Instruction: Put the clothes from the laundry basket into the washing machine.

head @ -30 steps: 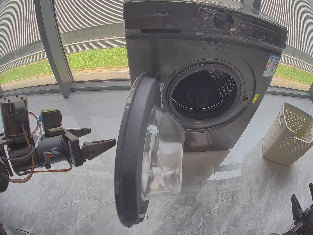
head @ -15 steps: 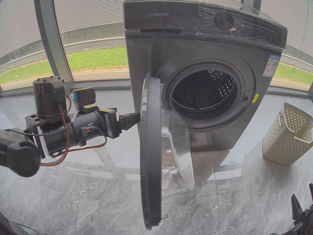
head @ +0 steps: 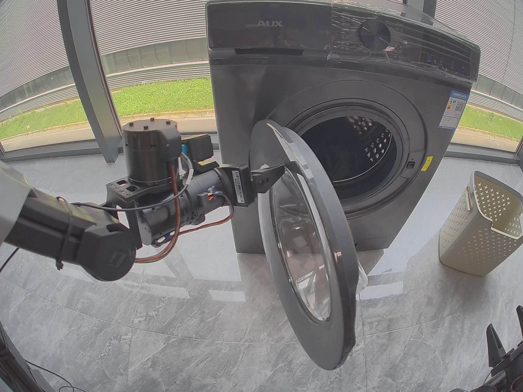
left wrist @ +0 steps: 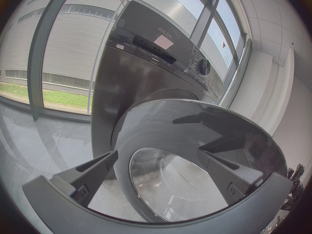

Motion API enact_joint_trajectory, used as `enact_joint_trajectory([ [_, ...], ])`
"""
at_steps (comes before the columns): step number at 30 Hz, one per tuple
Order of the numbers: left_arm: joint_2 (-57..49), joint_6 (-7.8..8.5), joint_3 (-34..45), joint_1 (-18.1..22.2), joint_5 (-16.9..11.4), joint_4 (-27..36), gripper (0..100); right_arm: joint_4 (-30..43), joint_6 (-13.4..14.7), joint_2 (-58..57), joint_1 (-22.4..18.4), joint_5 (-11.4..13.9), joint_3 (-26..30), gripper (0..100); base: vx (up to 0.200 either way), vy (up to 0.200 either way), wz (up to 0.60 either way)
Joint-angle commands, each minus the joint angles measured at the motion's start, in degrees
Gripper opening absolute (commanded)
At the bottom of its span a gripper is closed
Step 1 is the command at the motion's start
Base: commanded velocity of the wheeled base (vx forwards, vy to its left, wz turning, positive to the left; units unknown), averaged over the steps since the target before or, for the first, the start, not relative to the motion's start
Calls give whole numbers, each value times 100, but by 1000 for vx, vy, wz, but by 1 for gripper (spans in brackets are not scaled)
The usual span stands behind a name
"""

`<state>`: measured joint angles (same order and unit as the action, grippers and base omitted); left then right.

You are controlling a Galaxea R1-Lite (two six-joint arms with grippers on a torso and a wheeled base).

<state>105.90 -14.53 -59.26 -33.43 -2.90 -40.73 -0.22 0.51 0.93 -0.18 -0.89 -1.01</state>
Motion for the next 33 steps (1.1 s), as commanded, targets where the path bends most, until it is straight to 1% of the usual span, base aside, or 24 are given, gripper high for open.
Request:
enact_joint_trajectory([
  [1, 440, -50, -385, -138, 53, -40, 100, -4, 2, -84, 1, 1, 92, 100, 0, 0, 0],
  [4, 572, -50, -596, -173, 62, -49, 100, -4, 10, -84, -8, 1, 92, 100, 0, 0, 0],
  [8, 915, -76, -1097, -234, 88, -49, 100, 4, 10, -84, -8, 1, 92, 100, 0, 0, 0],
  [10, 1091, -85, -1316, -243, 185, -49, 100, 4, 19, -84, -8, 1, 92, 100, 0, 0, 0],
  [12, 1223, -173, -1518, -287, 264, -40, 100, 4, 19, -84, -8, 1, 92, 100, 0, 0, 0],
  [13, 1258, -243, -1571, -305, 290, -40, 100, 4, 19, -84, 1, 1, 92, 100, 0, 0, 0],
  [14, 1266, -278, -1554, -314, 308, -40, 100, 4, 19, -84, -8, 1, 92, 100, 0, 0, 0],
  [17, 1205, -313, -1387, -331, 317, -40, 100, 4, 19, -84, -8, 1, 92, 100, 0, 0, 0],
  [19, 1117, -313, -1105, -322, 317, -40, 100, 4, 10, -84, 1, 1, 92, 100, 0, 0, 0],
  [21, 713, -287, -622, -278, 360, -40, 100, -4, 10, -84, 1, 1, 92, 100, 0, 0, 0],
  [22, 713, -287, -622, -278, 360, -40, 100, -4, 10, -84, 1, 1, 92, 100, 0, 0, 0],
  [23, 379, -261, -112, -252, 378, -49, 100, -4, 10, -84, 1, -8, 92, 100, 0, 0, 0],
  [24, 106, -226, 222, -243, 387, -58, 100, -4, 10, -84, 1, -8, 92, 100, 0, 0, 0],
  [25, -140, -199, 468, -234, 387, -58, 100, -4, 10, -84, 1, -8, 92, 100, 0, 0, 0],
  [26, -175, -190, 512, -234, 387, -58, 100, -4, 10, -84, 1, -8, 92, 100, 0, 0, 0],
  [28, -1054, -67, 1347, -155, 457, -49, 100, -4, 2, -84, 1, 10, 92, 100, 0, 0, 0],
  [30, -1634, 73, 1883, -147, 598, -49, 100, -4, 2, -84, -8, 10, 92, 100, 0, 0, 0],
  [31, -1942, 170, 2182, -147, 677, -49, 100, -4, 2, -84, 1, 10, 92, 100, 0, 0, 0],
  [32, -2126, 223, 2349, -147, 712, -49, 100, -4, -7, -84, -8, 10, 92, 100, 0, 0, 0],
  [33, -2539, 346, 2718, -147, 800, -40, 100, -4, -7, -84, -8, 10, 92, 100, 0, 0, 0],
])
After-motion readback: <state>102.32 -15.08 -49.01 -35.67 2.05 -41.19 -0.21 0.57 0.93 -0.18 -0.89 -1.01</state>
